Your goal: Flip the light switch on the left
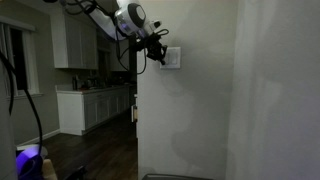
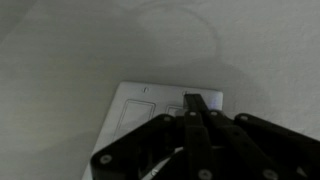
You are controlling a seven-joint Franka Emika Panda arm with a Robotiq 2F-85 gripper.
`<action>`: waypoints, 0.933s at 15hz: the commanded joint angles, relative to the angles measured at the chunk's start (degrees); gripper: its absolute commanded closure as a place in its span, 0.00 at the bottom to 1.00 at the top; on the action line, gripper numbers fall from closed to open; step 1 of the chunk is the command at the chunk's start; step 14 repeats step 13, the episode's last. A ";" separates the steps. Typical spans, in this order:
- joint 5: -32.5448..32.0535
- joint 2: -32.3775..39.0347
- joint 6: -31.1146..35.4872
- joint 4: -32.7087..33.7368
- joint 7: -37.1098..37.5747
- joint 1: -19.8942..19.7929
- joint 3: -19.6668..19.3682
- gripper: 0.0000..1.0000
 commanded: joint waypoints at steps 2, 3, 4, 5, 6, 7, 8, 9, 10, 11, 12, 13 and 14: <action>0.18 -1.71 -4.82 -1.24 -0.65 0.31 0.01 1.00; 0.28 -2.12 -5.98 -1.53 -0.72 0.40 -0.11 1.00; 0.41 -2.41 -6.81 -1.77 -0.81 0.53 -0.25 1.00; 0.57 -2.54 -7.52 -1.80 -0.93 0.66 -0.35 1.00; 0.58 -2.52 -8.04 -1.75 -0.93 0.70 -0.39 1.00; 0.66 -2.50 -8.62 -1.64 -0.93 0.77 -0.41 1.00; 0.71 -2.41 -8.85 -1.57 -0.97 0.84 -0.42 1.00; 0.79 -2.38 -9.08 -1.53 -1.05 0.90 -0.45 1.00; 0.91 -2.30 -9.20 -1.51 -1.09 0.98 -0.49 1.00; 0.97 -2.26 -9.35 -1.50 -1.13 1.03 -0.51 1.00; 1.51 -2.20 -9.24 -1.56 -1.60 1.31 -0.66 1.00; 1.99 -2.18 -9.42 -1.56 -2.13 1.55 -0.78 0.79; 1.99 -2.18 -9.42 -1.56 -2.13 1.55 -0.78 0.79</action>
